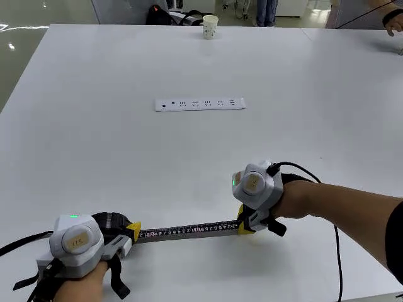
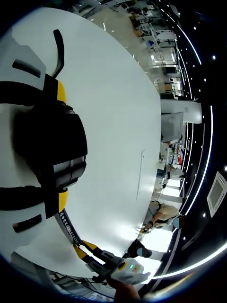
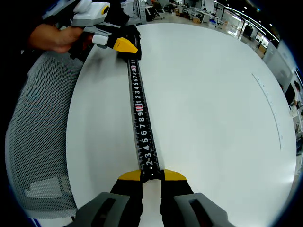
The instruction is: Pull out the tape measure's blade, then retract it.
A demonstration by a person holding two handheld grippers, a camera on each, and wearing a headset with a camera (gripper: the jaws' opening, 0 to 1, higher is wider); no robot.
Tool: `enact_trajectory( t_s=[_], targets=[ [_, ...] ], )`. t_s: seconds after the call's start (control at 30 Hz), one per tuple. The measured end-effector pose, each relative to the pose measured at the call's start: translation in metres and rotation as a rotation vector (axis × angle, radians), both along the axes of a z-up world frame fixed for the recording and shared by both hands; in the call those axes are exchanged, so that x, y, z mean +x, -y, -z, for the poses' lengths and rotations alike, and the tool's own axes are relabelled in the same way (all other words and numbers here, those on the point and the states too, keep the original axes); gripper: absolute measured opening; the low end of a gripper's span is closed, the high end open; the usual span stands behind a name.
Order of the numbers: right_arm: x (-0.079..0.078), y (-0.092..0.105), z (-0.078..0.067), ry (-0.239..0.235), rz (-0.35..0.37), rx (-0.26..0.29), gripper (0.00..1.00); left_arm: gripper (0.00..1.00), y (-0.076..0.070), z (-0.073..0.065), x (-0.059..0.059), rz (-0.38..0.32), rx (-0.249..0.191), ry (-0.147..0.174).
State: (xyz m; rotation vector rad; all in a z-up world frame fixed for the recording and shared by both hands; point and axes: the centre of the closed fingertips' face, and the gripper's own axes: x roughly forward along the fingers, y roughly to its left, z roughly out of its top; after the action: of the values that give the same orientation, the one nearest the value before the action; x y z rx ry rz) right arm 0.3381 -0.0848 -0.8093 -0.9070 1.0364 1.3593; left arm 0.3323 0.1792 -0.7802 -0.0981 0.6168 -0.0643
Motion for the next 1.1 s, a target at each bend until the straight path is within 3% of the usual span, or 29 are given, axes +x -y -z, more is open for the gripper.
enact_trajectory(
  t_s=[1.1],
  targets=[
    [-0.0014, -0.0087, 0.0003, -0.002, -0.001, 0.002, 0.10, 0.64, -0.0005, 0.0012, 0.0003, 0.002, -0.001, -0.017]
  ],
)
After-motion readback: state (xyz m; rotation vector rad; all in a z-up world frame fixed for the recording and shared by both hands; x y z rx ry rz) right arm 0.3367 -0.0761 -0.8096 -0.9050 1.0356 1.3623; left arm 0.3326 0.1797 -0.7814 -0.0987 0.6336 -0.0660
